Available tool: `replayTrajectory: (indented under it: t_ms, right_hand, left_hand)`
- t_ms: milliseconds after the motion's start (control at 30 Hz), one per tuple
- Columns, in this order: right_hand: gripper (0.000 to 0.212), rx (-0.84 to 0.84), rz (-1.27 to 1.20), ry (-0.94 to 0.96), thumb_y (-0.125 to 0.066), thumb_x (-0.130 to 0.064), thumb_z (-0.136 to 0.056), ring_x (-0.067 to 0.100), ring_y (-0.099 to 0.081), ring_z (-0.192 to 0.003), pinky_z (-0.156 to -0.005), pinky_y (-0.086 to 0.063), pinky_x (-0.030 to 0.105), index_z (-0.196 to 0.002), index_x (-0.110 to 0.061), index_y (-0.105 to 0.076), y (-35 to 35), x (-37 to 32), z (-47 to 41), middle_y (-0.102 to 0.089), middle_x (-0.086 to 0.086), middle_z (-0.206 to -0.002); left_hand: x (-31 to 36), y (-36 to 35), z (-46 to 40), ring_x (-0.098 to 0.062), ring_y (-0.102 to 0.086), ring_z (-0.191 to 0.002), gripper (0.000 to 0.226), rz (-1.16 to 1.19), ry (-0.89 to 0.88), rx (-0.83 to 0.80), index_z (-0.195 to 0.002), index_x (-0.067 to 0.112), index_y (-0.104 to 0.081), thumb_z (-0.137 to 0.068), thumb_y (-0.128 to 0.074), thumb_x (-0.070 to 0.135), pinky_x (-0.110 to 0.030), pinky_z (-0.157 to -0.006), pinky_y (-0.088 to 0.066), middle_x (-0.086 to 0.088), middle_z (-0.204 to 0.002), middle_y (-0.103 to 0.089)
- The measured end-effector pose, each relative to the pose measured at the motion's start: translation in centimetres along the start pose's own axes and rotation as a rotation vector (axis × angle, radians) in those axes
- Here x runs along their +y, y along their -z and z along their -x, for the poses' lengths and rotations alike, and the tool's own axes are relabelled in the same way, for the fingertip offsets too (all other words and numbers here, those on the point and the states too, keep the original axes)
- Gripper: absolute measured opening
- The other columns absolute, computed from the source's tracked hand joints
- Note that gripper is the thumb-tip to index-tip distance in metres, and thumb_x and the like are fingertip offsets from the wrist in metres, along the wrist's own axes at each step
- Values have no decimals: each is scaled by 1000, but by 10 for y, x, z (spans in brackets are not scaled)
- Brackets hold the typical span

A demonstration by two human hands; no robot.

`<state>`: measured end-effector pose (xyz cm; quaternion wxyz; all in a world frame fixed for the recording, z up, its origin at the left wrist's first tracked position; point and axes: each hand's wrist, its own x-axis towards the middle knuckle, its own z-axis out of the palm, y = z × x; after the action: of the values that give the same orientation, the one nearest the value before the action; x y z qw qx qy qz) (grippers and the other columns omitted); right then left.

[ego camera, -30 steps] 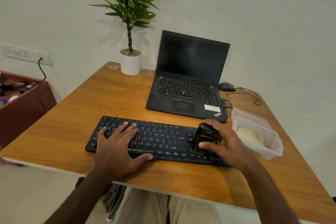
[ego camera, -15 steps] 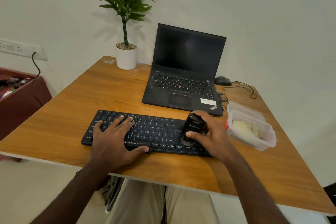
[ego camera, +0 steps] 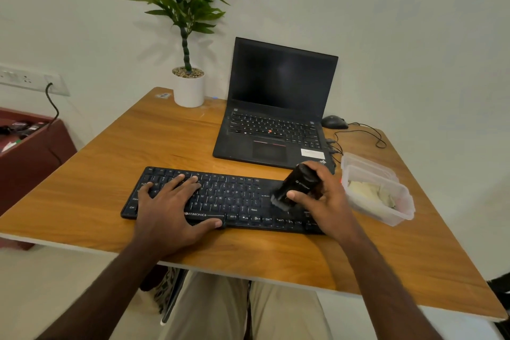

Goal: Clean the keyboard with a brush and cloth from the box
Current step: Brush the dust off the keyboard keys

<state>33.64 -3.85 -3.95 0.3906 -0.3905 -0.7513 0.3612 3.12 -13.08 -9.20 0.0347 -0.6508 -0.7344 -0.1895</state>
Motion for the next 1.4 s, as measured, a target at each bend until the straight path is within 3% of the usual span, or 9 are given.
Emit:
replayTrajectory:
  t_ms: [133,200,333,500,700,833,1033,1133,1400]
  right_hand:
    - [56,-184,242,-13,-79,-22,-86,2,-62,-108,-90,-58,30,-131,-41,-53,27,3,3,-62,-22,-116]
    - [57,-147,316,1,-80,-22,-85,4,-62,-109,-92,-57,35,-132,-38,-53,47,3,1,-64,-16,-118]
    - [55,13,268,56,-83,-16,-81,10,-64,-109,-88,-55,32,-128,-29,-57,85,3,2,-67,-14,-114]
    - [50,-49,303,26,-85,-15,-79,15,-64,-104,-82,-56,33,-120,-29,-59,106,16,15,-65,-12,-111]
    - [48,-100,294,2,-81,-14,-83,10,-64,-105,-80,-53,20,-119,-33,-57,97,23,20,-66,-17,-110]
    - [54,-183,287,7,-80,-19,-85,2,-63,-105,-80,-53,16,-121,-48,-53,63,15,8,-64,-25,-112]
    - [53,-130,166,45,-81,-15,-84,10,-63,-109,-81,-56,23,-125,-36,-57,47,7,-5,-63,-13,-116]
    - [58,-246,326,17,-79,-21,-87,2,-61,-109,-86,-56,26,-128,-50,-51,62,10,0,-63,-20,-118]
    - [58,-247,535,-54,-79,-23,-85,6,-61,-111,-91,-56,43,-133,-42,-51,104,9,-6,-64,-16,-124]
  left_hand:
    - [-1,1,-2,-9,-32,-145,111,10,7,-14,-141,30,-51,-62,-22,103,-57,-117,-8,11,-152,-45]
    - [0,2,-3,-12,-33,-144,109,-8,0,-14,-139,29,-53,-64,-24,102,-60,-116,-7,10,-150,-48]
    - [19,-1,-4,-22,-44,-139,103,-70,-84,4,-134,24,-60,-69,-27,97,-68,-112,-10,3,-143,-57]
    - [60,-18,-18,-24,-53,-131,104,-127,-165,-38,-131,20,-63,-72,-27,97,-73,-110,-16,0,-138,-61]
    - [64,-27,-19,-27,-56,-128,103,-127,-182,-14,-129,17,-65,-73,-29,96,-71,-106,-27,-2,-136,-63]
    - [65,-26,-18,-27,-57,-127,103,-125,-189,-2,-129,17,-65,-73,-30,96,-69,-106,-28,-2,-135,-64]
    - [64,-24,-16,-25,-56,-128,102,-107,-192,3,-129,18,-65,-74,-29,96,-67,-106,-29,-1,-135,-63]
    - [64,-24,-17,-25,-56,-128,101,-108,-189,4,-129,18,-64,-74,-30,95,-67,-106,-29,-1,-135,-63]
    - [64,-25,-17,-25,-56,-128,100,-117,-183,0,-129,19,-65,-74,-30,95,-68,-105,-30,-1,-135,-63]
